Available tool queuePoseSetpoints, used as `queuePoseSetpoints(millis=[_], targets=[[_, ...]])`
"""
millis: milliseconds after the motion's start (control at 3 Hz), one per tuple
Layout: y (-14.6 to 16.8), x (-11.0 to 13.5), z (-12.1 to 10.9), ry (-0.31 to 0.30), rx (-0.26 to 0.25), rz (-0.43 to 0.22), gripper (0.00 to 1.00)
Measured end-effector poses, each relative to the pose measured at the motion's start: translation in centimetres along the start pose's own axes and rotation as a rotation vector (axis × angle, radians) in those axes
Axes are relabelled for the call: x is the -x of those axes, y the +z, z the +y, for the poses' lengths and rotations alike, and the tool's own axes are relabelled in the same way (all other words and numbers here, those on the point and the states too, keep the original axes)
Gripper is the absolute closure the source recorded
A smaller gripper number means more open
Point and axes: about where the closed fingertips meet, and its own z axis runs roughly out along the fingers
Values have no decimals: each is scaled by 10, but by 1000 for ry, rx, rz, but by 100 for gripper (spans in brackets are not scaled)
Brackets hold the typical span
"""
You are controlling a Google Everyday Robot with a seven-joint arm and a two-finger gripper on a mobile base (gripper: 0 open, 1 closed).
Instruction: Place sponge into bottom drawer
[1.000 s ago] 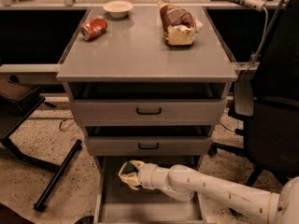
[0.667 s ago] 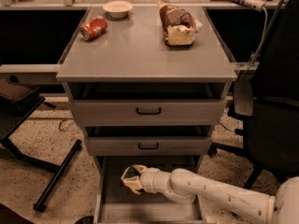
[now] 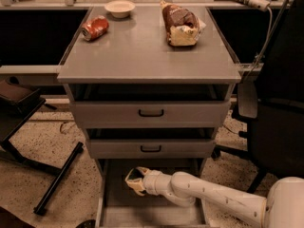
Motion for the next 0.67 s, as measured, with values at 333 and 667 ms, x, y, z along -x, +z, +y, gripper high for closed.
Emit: queuePoseSetpoints(millis=[333, 667], targets=[[34, -36, -25, 62, -30, 8, 100], [55, -75, -43, 129, -51, 39, 100]])
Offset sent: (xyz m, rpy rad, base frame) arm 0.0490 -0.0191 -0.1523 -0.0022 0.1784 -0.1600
